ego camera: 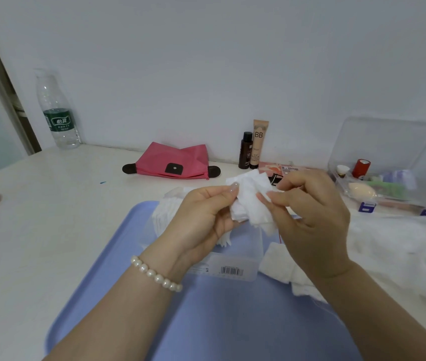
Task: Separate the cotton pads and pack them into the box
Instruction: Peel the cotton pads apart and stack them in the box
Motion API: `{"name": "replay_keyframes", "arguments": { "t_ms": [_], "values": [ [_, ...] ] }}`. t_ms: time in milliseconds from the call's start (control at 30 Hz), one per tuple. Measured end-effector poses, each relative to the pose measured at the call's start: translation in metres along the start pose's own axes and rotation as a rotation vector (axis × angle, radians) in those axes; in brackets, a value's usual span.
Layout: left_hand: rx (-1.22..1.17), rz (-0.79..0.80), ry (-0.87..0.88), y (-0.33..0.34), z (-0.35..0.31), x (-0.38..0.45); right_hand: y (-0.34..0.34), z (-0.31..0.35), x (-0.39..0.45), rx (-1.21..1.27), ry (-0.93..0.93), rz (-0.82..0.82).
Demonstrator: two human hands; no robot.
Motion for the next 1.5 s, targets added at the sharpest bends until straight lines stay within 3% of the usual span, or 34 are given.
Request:
{"name": "replay_keyframes", "arguments": {
  "t_ms": [133,300,500,733,833,933,1100,1233,1333,1500],
  "values": [
    [-0.037,-0.006,-0.038,-0.002,0.003,0.001,0.0,0.005,0.001,0.024,-0.029,0.001],
    [-0.018,-0.048,-0.028,-0.006,0.003,0.002,0.005,-0.027,-0.007,0.249,0.38,-0.011],
    [0.073,0.012,0.03,0.0,-0.001,0.0,0.016,-0.044,-0.017,0.421,0.627,0.018],
    [0.215,-0.05,0.064,-0.005,-0.005,0.0,0.041,-0.066,-0.038,1.032,1.094,-0.006],
    [0.312,-0.12,0.091,-0.011,-0.008,0.0,0.041,-0.063,-0.03,1.264,1.083,0.087],
    [0.362,-0.12,0.087,-0.009,-0.006,0.0,0.045,-0.057,-0.031,1.239,1.049,0.226],
    [0.385,-0.094,0.086,-0.005,-0.004,0.0,0.047,-0.062,-0.035,1.272,1.093,0.135],
    [0.426,-0.138,0.11,-0.008,-0.005,0.001,0.038,-0.064,-0.029,1.45,1.119,0.032],
    [0.414,-0.123,0.113,-0.006,-0.004,0.0,0.046,-0.05,-0.031,1.476,1.132,0.128],
    [0.361,-0.08,0.108,-0.004,-0.006,0.0,0.053,-0.049,-0.04,1.287,1.186,0.194]
  ]
}}
Point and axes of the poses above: each hand's wrist, its own x-axis towards the middle knuckle, its own y-axis out of the palm, z = x × y, the point moved 10 cm from there along x, towards the middle knuckle, and after that the axes turned 12 degrees about -y, right-handed, at the moved point
